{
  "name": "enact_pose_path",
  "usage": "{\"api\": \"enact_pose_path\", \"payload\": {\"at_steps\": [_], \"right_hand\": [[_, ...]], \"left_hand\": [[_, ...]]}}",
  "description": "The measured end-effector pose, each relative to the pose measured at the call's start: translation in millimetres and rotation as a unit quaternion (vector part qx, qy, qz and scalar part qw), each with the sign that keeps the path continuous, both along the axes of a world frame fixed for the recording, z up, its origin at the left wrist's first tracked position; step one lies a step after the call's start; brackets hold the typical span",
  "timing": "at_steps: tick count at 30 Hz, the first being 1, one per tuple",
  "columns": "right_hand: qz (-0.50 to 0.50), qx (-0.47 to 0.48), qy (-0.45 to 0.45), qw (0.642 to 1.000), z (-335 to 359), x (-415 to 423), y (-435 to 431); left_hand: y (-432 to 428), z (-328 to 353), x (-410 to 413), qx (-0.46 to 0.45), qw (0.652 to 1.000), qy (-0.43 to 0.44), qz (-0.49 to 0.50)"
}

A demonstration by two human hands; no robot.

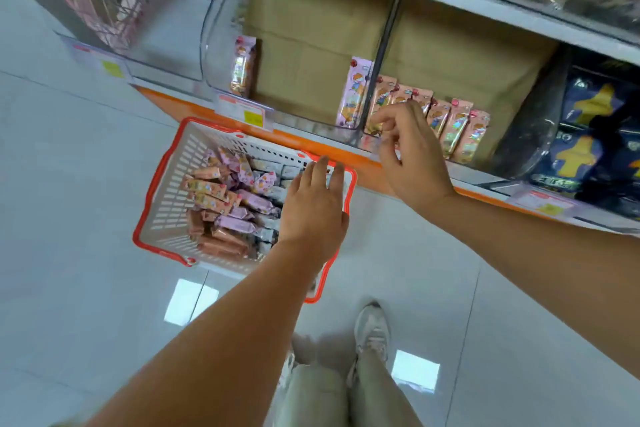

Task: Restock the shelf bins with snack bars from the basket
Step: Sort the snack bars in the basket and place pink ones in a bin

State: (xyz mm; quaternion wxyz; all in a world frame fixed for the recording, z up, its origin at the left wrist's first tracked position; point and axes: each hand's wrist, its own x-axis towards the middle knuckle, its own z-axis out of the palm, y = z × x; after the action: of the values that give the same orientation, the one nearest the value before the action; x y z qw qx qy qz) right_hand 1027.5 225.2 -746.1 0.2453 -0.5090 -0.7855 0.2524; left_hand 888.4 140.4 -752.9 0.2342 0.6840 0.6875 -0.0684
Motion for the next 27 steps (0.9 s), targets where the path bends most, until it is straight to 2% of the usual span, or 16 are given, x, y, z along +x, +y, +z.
{"api": "enact_pose_path", "payload": {"at_steps": [5,9,15,21,27], "right_hand": [[0.092,-0.09,0.011,0.992,-27.8,-73.3,-44.0],[0.137,-0.197,-0.051,0.969,-59.5,-121.6,-66.7],[0.123,-0.299,-0.108,0.94,-104.0,-190.1,-82.3],[0.115,-0.445,-0.175,0.871,-161.9,-250.9,-78.3],[0.064,-0.426,-0.139,0.892,-224.4,-296.7,-64.7]], "left_hand": [[-54.1,-28.5,-73.6,-0.089,0.991,0.011,0.095],[-96.7,-52.7,-127.9,-0.122,0.978,0.02,0.169],[-133.2,-89.9,-189.3,-0.124,0.959,0.014,0.254],[-153.0,-136.6,-226.0,-0.135,0.944,0.016,0.3],[-150.5,-177.3,-247.4,-0.148,0.921,0.042,0.357]]}}
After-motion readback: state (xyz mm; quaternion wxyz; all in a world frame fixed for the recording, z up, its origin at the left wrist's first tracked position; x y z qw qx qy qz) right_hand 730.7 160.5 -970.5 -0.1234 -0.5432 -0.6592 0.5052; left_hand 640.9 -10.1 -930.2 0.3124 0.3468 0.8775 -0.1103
